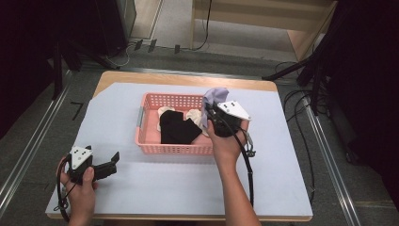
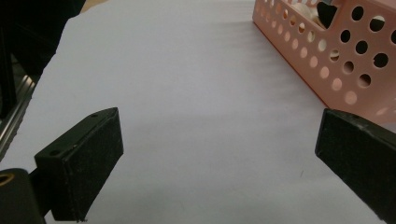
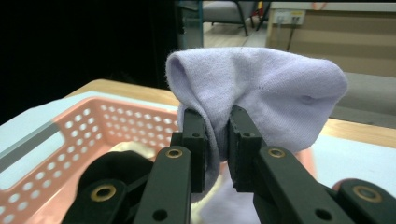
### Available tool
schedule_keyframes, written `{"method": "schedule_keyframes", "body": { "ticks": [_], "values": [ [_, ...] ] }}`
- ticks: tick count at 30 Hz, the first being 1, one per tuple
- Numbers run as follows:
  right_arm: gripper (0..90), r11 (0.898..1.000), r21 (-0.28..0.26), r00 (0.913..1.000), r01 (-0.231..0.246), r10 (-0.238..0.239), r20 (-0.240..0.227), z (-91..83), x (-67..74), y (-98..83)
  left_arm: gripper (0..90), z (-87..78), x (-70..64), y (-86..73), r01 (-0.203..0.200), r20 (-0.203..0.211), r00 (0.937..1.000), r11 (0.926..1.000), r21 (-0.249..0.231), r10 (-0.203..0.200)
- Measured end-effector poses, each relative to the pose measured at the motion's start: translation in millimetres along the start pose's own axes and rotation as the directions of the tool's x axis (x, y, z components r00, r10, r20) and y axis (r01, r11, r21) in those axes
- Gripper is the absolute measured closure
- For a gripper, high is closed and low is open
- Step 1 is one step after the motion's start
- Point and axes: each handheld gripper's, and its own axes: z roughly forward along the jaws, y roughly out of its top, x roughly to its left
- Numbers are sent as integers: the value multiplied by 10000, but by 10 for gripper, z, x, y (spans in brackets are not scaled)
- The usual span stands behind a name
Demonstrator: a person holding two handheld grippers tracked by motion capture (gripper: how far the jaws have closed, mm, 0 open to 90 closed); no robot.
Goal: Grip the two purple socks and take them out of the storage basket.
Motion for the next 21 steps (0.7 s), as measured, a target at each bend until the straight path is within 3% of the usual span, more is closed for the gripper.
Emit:
{"method": "schedule_keyframes", "body": {
  "ticks": [6, 9, 11, 12, 17, 21],
  "values": [
    [796, 9996, -191, 9981, -209, 220, 576, -129, -299, -64, 17, -2, -3, -1, 33, 12, 10000, 10000, -4, -33],
    [796, 9992, -154, 9963, -358, 369, 776, -169, -380, -93, 17, -2, -2, -1, 32, 17, 10000, 10000, -6, -32],
    [796, 9991, -108, 9932, -413, 422, 1084, -225, -517, -152, 17, -1, -4, -1, 32, -2, 10000, 10000, -10, -32],
    [796, 9991, -108, 9932, -413, 422, 1084, -225, -517, -152, 17, -1, -4, -1, 32, -2, 10000, 10000, -10, -32],
    [795, 9965, 500, 9834, -664, 569, 1721, -288, -788, -367, 17, -4, -5, -2, 23, 10, 10000, 10000, -28, -23],
    [795, 9924, 804, 9776, -932, 758, 1966, -312, -912, -509, 17, -6, 0, -3, 38, 52, 10000, 10000, -41, -38]
  ]
}}
